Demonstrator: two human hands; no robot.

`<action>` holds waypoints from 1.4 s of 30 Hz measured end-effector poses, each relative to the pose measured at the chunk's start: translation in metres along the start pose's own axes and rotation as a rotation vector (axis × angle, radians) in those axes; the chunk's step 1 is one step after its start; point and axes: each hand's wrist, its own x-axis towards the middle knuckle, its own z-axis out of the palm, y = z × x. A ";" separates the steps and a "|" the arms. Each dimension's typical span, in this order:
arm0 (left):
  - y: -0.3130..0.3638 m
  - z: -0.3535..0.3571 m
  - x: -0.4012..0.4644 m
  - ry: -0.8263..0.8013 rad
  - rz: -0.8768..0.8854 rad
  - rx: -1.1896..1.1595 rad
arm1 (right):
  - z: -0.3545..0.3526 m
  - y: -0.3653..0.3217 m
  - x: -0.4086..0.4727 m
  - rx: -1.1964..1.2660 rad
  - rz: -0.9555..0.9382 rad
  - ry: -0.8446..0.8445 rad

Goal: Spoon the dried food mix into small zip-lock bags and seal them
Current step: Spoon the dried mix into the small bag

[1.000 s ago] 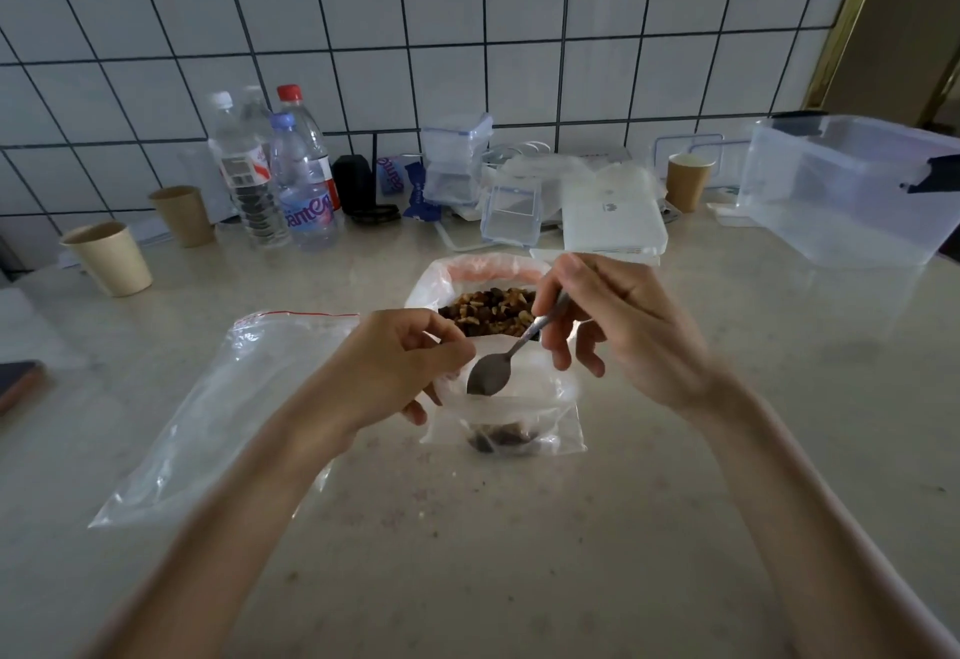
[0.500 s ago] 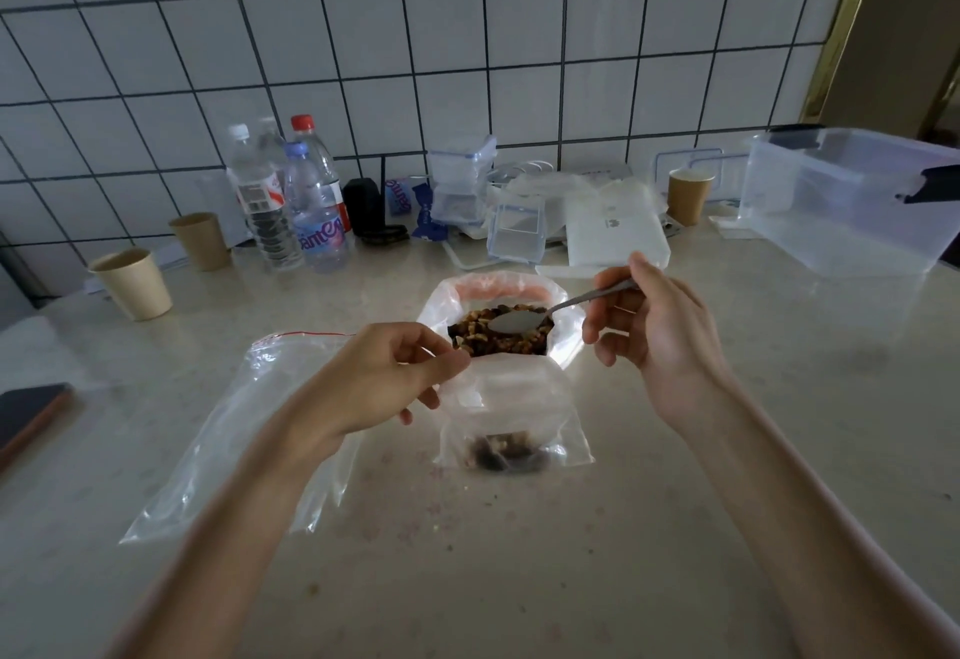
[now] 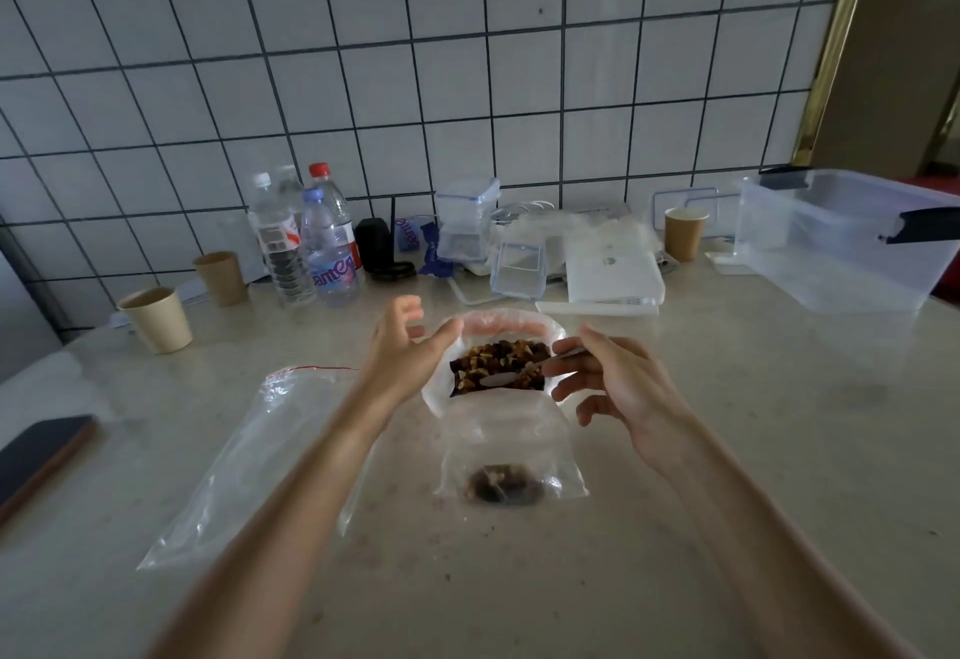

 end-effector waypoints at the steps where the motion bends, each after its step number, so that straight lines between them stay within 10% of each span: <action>1: 0.000 0.003 0.002 -0.071 -0.032 0.027 | 0.001 0.000 -0.001 -0.024 -0.015 0.004; 42: -0.010 0.022 -0.014 -0.075 0.017 -0.167 | 0.012 0.029 0.019 0.160 0.089 -0.067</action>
